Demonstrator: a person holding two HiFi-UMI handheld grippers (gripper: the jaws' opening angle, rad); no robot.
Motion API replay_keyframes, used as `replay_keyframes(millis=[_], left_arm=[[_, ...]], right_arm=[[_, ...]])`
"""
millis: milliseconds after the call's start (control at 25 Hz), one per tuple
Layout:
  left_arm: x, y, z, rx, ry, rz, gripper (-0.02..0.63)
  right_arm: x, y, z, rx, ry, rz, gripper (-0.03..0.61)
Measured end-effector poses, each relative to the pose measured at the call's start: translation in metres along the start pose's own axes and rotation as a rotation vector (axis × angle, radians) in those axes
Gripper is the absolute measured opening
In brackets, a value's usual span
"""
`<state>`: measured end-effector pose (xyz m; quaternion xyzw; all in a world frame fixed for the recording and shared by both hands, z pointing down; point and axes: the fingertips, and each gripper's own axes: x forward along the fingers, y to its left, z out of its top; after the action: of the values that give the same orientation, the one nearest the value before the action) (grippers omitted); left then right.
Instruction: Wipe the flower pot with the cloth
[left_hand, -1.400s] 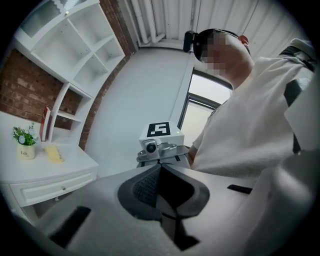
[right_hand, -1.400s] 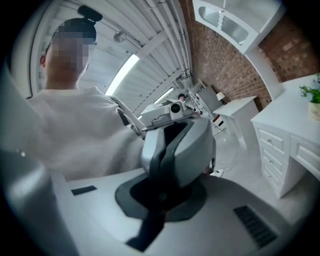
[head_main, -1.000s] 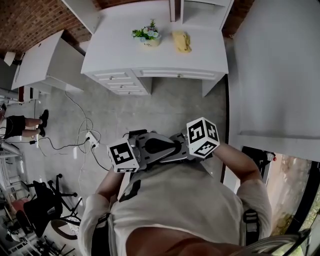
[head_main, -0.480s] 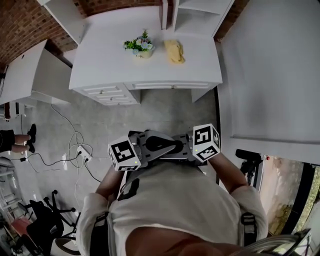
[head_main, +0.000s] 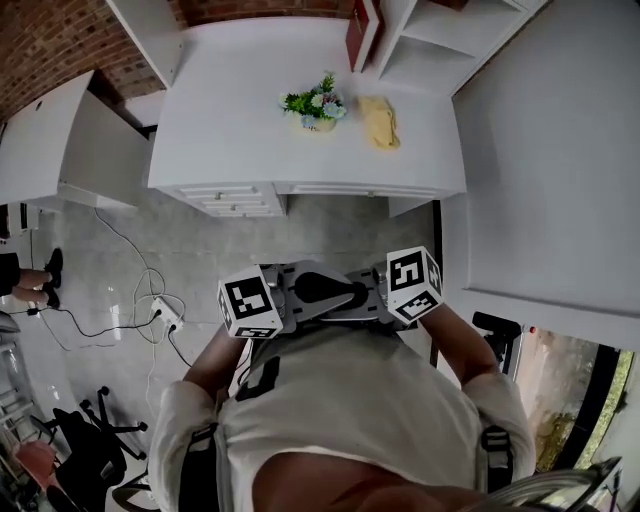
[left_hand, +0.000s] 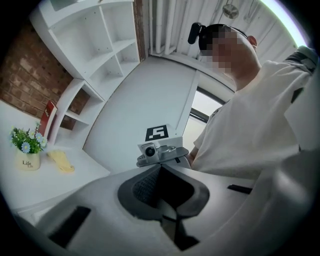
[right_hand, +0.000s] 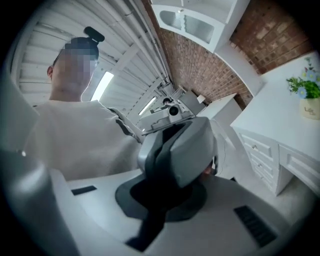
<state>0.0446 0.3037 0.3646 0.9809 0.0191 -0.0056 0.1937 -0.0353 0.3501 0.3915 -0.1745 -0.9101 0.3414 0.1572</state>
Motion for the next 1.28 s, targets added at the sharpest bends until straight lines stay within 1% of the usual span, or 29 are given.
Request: replay_keyframes(millis=[120,200,280,320,440,640,800,920,1040,1160,1280], left_arm=[[-0.021,0.01,0.002,-0.006,-0.011,-0.011,0.02],[-0.03,0.015,0.005,0.001,-0.021,-0.011,0.019],[-0.035,0.02,0.009,0.009,-0.032,-0.007,0.02],[-0.037,0.023,0.01,0.012,-0.035,-0.002,0.02],[-0.042,0.039,0.014,0.019,-0.035,0.037,0.02],[-0.041,0.068,0.019,0.032,-0.044,0.131,0.02],[-0.031,0.094,0.03,0.029,-0.045,0.161,0.02],[-0.025,0.116,0.046,0.04,-0.049,0.208,0.02],[-0.01,0.143,0.056,0.005,-0.057,0.258,0.02],[0.011,0.168,0.069,-0.013,-0.063,0.29,0.02],[0.031,0.19,0.076,-0.016,-0.049,0.331,0.02]], right_arm=[[0.015,-0.013,0.006,0.0,0.118,0.026,0.006],[0.02,-0.018,0.009,0.005,0.179,0.052,0.006],[0.022,-0.021,0.013,-0.003,0.213,0.066,0.006],[0.023,-0.024,0.016,-0.008,0.213,0.066,0.006],[0.02,-0.037,0.027,-0.002,0.15,0.05,0.006],[0.004,-0.062,0.043,0.016,0.026,-0.004,0.006],[-0.024,-0.082,0.055,0.002,-0.022,-0.062,0.008],[-0.053,-0.096,0.068,0.022,-0.069,-0.088,0.008],[-0.091,-0.116,0.077,0.062,-0.129,-0.136,0.008],[-0.139,-0.138,0.087,0.121,-0.229,-0.193,0.008],[-0.188,-0.162,0.095,0.188,-0.35,-0.239,0.008]])
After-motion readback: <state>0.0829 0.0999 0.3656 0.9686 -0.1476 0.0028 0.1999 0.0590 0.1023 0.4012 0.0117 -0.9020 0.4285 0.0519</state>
